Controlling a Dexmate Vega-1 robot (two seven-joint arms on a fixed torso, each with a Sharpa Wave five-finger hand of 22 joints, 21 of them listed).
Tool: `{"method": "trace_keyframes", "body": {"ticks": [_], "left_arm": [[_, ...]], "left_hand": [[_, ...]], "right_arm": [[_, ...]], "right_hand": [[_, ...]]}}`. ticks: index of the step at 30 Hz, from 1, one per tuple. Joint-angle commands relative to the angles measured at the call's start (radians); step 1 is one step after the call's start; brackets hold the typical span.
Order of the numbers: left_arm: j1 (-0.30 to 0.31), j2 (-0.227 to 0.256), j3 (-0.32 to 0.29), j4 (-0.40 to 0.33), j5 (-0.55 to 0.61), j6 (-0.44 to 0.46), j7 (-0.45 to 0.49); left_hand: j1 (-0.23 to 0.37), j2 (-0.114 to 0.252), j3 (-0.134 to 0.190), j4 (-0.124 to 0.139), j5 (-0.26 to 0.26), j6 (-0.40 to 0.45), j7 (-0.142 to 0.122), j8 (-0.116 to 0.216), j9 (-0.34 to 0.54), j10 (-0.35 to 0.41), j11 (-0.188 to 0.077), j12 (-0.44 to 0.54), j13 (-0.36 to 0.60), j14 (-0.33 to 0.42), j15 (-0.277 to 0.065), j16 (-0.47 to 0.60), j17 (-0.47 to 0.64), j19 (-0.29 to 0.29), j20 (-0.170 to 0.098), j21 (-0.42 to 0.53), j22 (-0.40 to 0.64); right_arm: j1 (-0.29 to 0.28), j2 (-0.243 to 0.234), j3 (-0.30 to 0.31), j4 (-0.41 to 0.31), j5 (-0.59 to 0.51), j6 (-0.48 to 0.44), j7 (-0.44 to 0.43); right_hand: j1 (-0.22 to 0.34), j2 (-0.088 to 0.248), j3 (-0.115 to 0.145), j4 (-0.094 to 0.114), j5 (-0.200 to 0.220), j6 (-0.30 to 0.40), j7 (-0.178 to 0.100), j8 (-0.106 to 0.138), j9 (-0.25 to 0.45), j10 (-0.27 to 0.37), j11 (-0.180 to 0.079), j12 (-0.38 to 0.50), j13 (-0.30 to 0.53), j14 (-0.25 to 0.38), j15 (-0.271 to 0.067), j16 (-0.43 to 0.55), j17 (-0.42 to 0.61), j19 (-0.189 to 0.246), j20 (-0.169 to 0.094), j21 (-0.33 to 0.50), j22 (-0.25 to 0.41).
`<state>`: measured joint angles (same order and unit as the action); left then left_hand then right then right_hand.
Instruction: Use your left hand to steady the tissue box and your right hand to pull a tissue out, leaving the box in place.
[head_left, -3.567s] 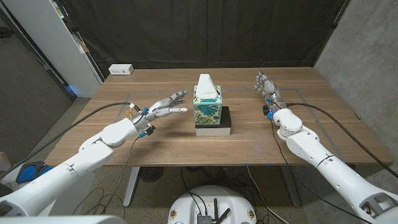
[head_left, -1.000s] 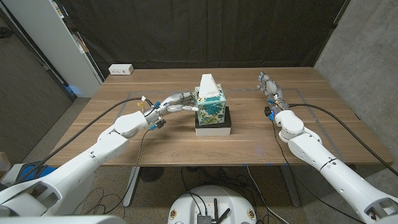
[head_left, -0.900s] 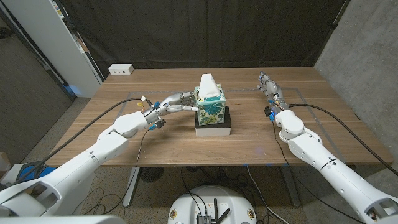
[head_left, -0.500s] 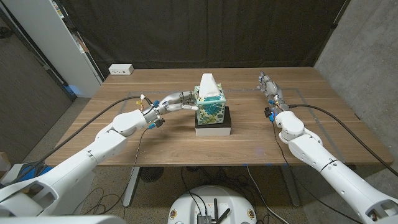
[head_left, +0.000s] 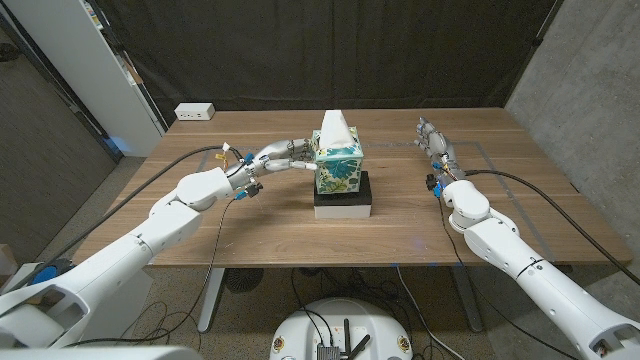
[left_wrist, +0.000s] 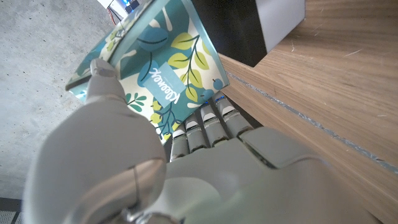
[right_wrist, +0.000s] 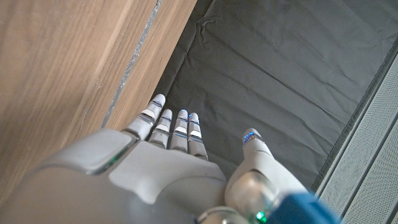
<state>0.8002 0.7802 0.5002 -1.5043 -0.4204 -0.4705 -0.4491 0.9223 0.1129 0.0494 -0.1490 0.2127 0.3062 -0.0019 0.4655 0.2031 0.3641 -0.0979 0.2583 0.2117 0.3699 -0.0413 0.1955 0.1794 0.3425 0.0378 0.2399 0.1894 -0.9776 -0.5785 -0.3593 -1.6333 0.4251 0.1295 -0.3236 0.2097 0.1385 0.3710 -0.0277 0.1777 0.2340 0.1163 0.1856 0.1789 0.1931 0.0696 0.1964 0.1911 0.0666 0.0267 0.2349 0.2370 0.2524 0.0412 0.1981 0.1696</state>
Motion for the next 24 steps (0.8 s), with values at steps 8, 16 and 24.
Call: {"method": "trace_keyframes", "body": {"ticks": [8, 16, 24], "left_arm": [[-0.030, 0.030, -0.021, -0.039, -0.032, 0.028, -0.046], [-0.033, 0.041, -0.035, -0.061, -0.044, 0.023, -0.059], [-0.025, 0.044, -0.044, -0.074, -0.055, 0.015, -0.061]], "left_hand": [[-0.003, 0.016, 0.027, 0.014, -0.012, 0.036, 0.018, 0.058, 0.024, 0.011, 0.005, -0.012, 0.006, -0.002, -0.036, -0.004, 0.001, 0.003, 0.005, -0.003, 0.005], [-0.009, 0.018, 0.030, 0.015, -0.018, 0.035, 0.020, 0.058, 0.023, 0.014, 0.003, -0.014, 0.008, -0.002, -0.036, -0.004, 0.001, 0.003, 0.005, -0.003, 0.005], [-0.016, 0.017, 0.033, 0.015, -0.023, 0.041, 0.017, 0.061, 0.022, 0.020, 0.001, -0.016, 0.009, 0.002, -0.040, -0.004, 0.000, 0.005, 0.002, -0.003, 0.005]], "right_arm": [[-0.006, 0.002, 0.002, 0.004, 0.003, 0.004, -0.001], [-0.006, 0.001, 0.003, 0.005, 0.006, 0.005, 0.002], [-0.007, -0.002, 0.005, 0.000, 0.008, 0.002, 0.003]], "right_hand": [[0.001, 0.008, 0.004, -0.010, -0.002, 0.007, -0.004, 0.007, 0.003, 0.009, 0.000, 0.000, 0.001, 0.008, 0.002, -0.002, 0.002, 0.004, 0.000, -0.003, 0.003], [0.000, 0.008, 0.004, -0.011, -0.002, 0.007, -0.004, 0.006, 0.003, 0.009, 0.002, 0.000, 0.001, 0.008, 0.003, -0.002, 0.002, 0.004, 0.000, -0.003, 0.003], [-0.001, 0.008, 0.004, -0.012, -0.002, 0.007, -0.004, 0.006, 0.003, 0.009, 0.001, 0.000, 0.001, 0.008, 0.002, -0.002, 0.002, 0.004, -0.001, -0.003, 0.003]]}}
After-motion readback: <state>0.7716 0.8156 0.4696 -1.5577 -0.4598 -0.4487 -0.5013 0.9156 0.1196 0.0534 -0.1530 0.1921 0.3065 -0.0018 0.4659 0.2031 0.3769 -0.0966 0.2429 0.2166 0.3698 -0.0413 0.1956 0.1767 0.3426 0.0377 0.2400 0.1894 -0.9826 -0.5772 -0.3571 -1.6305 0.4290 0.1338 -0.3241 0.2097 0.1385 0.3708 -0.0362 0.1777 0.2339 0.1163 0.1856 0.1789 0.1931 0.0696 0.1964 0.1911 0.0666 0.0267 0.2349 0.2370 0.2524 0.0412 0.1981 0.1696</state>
